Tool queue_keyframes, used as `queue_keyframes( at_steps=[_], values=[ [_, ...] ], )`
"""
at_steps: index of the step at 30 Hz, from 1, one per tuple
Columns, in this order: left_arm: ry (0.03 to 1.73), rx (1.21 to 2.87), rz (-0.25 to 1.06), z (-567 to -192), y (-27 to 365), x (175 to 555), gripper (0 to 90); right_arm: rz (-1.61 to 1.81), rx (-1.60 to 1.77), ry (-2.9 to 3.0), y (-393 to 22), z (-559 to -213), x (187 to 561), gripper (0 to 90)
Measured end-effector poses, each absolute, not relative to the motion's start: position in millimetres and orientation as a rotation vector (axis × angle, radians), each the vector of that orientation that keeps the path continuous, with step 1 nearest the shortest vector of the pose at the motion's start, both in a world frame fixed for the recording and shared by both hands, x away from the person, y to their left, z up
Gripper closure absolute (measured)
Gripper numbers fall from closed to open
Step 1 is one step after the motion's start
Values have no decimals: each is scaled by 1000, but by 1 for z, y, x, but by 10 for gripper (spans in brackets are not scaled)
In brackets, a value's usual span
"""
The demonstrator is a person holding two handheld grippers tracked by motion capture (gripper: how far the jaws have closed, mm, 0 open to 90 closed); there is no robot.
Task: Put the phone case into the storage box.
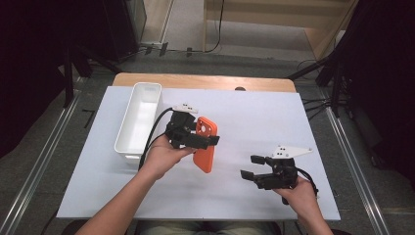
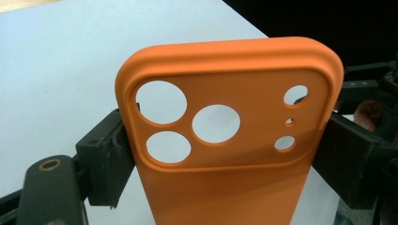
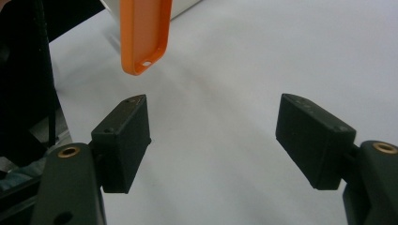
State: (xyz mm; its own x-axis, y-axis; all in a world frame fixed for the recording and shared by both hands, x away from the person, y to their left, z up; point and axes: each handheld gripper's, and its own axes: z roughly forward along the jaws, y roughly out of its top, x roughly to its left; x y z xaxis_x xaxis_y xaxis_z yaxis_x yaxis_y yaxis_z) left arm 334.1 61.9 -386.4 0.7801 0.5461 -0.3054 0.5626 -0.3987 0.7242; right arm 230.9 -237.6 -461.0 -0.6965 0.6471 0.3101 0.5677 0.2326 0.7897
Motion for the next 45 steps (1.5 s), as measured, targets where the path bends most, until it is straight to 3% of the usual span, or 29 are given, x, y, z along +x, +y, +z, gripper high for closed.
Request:
queue_keyframes(
  at_steps=[21,45],
  values=[
    [805,2090,-41,-369,83,343,151,1465,1200,2414,-242,-471,230,250],
    [846,2045,36,-341,116,349,151,1480,1221,2396,-245,-470,229,250]
  ],
)
